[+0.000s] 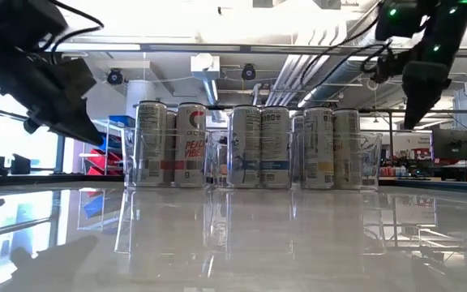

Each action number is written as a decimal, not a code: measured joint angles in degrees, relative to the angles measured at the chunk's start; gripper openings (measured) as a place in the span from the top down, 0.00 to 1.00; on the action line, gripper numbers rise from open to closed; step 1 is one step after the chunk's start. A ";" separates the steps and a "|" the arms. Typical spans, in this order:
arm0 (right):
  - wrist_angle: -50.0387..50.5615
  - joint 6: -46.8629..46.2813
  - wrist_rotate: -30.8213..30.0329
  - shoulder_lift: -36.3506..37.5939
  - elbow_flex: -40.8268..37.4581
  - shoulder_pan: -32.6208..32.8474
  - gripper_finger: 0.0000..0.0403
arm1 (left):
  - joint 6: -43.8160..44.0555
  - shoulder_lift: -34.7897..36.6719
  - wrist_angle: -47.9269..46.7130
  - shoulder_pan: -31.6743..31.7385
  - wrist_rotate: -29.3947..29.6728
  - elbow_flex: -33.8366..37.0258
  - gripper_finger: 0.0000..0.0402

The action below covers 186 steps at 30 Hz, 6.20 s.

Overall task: Sort soda cans
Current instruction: Adjust the transparent bins, then return to Home Position

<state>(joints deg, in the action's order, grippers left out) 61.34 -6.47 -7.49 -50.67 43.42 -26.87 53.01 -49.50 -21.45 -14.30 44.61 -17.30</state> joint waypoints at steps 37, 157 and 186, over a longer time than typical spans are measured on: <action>-13.11 -1.56 -4.13 -17.60 0.09 0.03 0.63 | -16.72 0.19 4.82 10.93 -1.03 -0.04 1.00; -95.67 -1.83 -21.33 -46.07 -6.64 28.70 0.94 | -33.86 -39.76 62.12 8.80 -16.94 -7.22 1.00; -83.44 -1.57 -28.86 -43.36 -1.70 32.30 1.00 | -31.35 -40.36 60.95 5.01 -16.02 -8.20 1.00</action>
<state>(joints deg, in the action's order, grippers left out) -22.10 -8.04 -36.35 -94.03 41.71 5.43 21.65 -89.85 39.49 -9.29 28.60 -25.50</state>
